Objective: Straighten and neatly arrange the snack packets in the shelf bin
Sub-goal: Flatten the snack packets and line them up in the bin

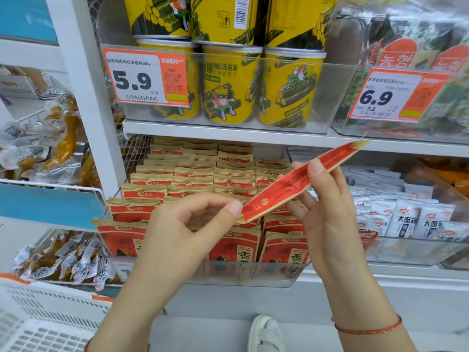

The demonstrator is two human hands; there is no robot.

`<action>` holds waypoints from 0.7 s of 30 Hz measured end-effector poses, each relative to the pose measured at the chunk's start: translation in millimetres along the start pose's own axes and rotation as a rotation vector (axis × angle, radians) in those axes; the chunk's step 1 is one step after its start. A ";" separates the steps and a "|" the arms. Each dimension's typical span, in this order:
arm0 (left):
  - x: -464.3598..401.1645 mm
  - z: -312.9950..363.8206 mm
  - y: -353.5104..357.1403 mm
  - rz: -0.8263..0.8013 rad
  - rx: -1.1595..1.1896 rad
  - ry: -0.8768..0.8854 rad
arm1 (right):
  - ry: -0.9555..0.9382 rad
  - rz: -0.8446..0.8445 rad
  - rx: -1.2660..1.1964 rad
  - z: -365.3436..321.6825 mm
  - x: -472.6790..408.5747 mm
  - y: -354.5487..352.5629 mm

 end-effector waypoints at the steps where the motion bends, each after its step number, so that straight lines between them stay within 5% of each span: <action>1: -0.1 -0.4 -0.9 -0.015 -0.012 -0.009 | 0.001 0.004 0.004 0.6 0.8 -0.3; 21: 1.3 -7.9 0.7 -0.006 -0.159 0.107 | -0.005 0.012 -0.027 1.2 3.0 0.6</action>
Point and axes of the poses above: each hand's wrist, its own x-axis away from the middle knuckle, its own y-axis out of the palm, z = x × y, the point moved 1 cm from there along -x, towards the middle knuckle, and after that the axes turned 8 degrees about y, right-handed, at the moved point
